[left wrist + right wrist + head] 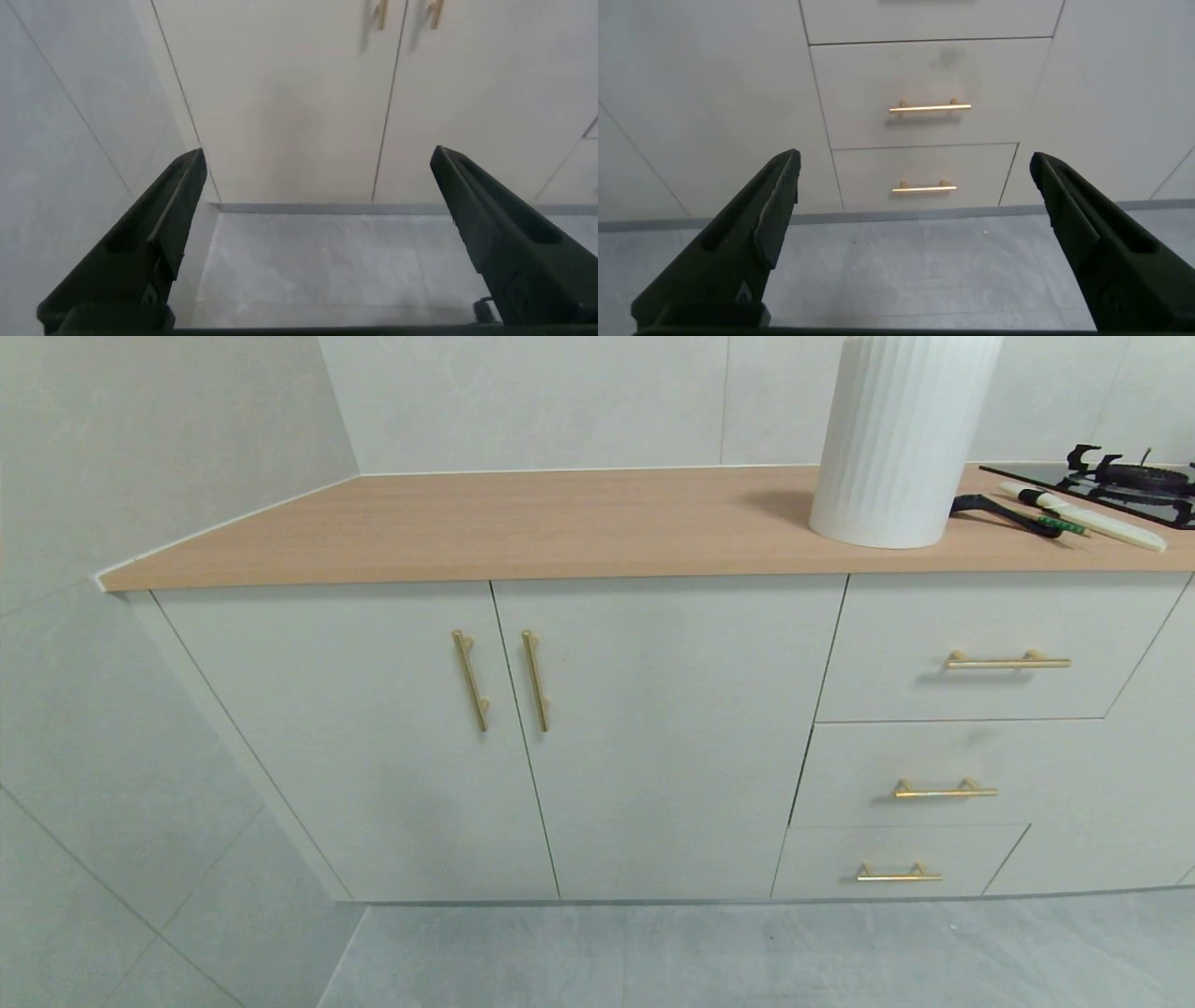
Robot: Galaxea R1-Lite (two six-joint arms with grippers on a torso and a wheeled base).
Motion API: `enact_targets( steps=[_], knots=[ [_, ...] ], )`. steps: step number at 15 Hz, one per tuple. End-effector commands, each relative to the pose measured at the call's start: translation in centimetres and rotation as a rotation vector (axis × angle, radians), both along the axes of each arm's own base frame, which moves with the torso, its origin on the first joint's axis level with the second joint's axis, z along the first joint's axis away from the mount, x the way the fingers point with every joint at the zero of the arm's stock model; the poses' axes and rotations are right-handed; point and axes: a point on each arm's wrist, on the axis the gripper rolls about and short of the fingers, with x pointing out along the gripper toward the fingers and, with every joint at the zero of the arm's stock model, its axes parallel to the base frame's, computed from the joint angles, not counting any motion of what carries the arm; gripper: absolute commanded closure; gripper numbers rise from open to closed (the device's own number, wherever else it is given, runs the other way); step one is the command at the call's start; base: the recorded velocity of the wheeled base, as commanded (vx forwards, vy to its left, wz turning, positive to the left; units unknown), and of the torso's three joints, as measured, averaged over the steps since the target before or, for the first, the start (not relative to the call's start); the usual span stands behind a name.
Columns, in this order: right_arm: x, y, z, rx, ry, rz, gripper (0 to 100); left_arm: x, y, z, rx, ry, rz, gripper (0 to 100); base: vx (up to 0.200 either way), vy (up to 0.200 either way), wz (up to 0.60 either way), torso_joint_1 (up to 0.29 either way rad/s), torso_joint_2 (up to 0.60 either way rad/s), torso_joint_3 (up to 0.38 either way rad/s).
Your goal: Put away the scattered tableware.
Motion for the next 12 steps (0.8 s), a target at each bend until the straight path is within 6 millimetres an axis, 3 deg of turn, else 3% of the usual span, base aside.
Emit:
enact_targets(
  steps=[1, 12],
  knots=[
    [0.03, 0.0, -0.01, 0.001, 0.003, 0.001, 0, 0.01, 0.0, 0.02, -0.007, -0.003, -0.001, 0, 0.0, 0.0, 0.0, 0.0, 0.0, 0.0],
    [0.03, 0.02, -0.01, 0.001, 0.003, 0.009, 0, 0.01, 0.0, 0.02, -0.01, -0.003, -0.001, 0, 0.0, 0.0, 0.0, 0.0, 0.0, 0.0]
  ],
)
